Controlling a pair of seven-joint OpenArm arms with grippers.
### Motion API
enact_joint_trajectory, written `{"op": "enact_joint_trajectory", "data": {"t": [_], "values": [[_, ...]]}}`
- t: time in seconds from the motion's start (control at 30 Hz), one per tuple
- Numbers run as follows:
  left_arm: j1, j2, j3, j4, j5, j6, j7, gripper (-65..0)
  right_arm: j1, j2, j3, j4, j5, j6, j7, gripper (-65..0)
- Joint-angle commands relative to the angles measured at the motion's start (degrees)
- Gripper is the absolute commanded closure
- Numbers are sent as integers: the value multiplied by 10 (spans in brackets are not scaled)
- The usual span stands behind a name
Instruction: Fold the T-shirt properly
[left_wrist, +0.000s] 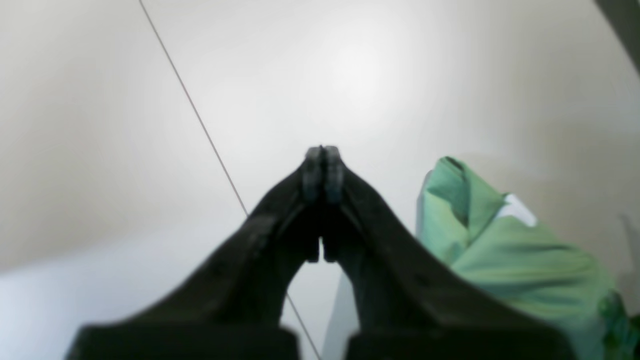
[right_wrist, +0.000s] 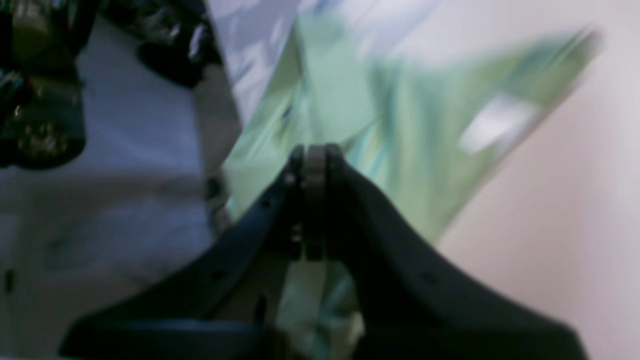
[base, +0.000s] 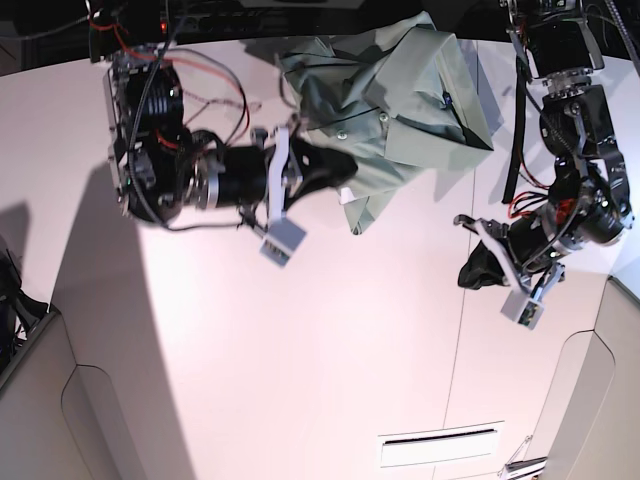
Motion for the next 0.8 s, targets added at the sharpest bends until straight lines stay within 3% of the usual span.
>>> {"op": "enact_joint_trajectory", "data": {"t": [0.0,0.17,0.5,0.63,0.77], "values": [[5,-6,-14,14,-14,-2,-4,0,26,-2,-1,10,5,8,10,0],[62,-6,-61,20,-31,-2,-4,0,101,-1,-59,10,-75,12,10,0],[113,-6,-146,20,-10,-8,-4,0,169,3,-325,-6,-117,24,13,0],[118,-6,-184,20,-10,-8,-5,0,169,4,-413,-34,-158,24,55,0],[118,-6,-205,20,-11,-8,-5,0,169,3,-475,-88,-243,24,125,0]]}}
